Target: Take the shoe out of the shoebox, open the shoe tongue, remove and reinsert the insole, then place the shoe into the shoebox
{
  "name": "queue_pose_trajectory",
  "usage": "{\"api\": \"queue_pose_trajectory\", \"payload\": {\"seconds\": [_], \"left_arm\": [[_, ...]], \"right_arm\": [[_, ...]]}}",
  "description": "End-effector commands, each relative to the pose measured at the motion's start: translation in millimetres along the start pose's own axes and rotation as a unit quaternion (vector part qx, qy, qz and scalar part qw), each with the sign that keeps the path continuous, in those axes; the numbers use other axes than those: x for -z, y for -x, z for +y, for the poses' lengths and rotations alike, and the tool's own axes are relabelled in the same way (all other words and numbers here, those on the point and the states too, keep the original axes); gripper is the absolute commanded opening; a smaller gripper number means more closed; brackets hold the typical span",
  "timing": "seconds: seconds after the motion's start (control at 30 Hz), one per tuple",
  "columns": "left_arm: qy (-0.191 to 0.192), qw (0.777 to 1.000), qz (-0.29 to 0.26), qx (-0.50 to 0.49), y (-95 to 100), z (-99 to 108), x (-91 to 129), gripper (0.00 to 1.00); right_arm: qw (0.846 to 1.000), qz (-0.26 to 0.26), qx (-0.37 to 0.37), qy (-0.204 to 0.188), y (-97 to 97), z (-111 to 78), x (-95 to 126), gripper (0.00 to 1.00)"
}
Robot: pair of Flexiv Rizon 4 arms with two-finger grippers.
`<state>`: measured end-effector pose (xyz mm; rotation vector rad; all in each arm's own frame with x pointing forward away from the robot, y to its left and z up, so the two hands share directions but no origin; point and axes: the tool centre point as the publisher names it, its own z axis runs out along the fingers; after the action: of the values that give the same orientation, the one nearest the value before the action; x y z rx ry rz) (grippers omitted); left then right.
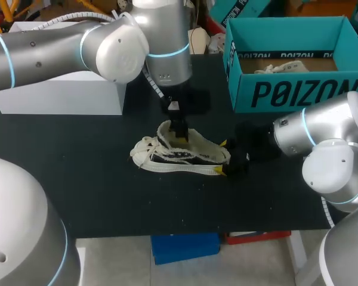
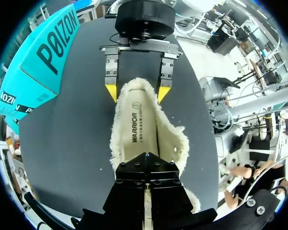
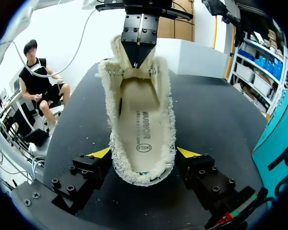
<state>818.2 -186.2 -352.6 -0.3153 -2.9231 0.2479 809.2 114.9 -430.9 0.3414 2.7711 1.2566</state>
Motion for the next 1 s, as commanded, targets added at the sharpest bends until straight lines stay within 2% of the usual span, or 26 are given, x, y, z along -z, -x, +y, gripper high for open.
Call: {"api": "queue_pose_trajectory", "payload": {"seconds": [0.03, 0.33, 0.63, 1.0], "left_arm": [[-0.005, 1.000, 0.027, -0.003, 11.9, -5, -12, 0.00], [-0.007, 0.999, 0.040, -0.002, 10.5, -10, -28, 0.00], [-0.001, 1.000, 0.019, -0.005, -8.4, -14, -39, 0.00], [0.004, 1.000, 0.019, 0.010, -13.2, -6, -58, 0.00]], "right_arm": [[1.000, -0.001, 0.000, -0.001, 0.2, -1.0, 0, 0.00], [1.000, -0.001, 0.000, -0.001, 0.2, -1.0, 0, 0.00], [1.000, -0.001, 0.000, -0.001, 0.2, -1.0, 0, 0.00], [1.000, -0.001, 0.000, -0.001, 0.2, -1.0, 0, 0.00]]}}
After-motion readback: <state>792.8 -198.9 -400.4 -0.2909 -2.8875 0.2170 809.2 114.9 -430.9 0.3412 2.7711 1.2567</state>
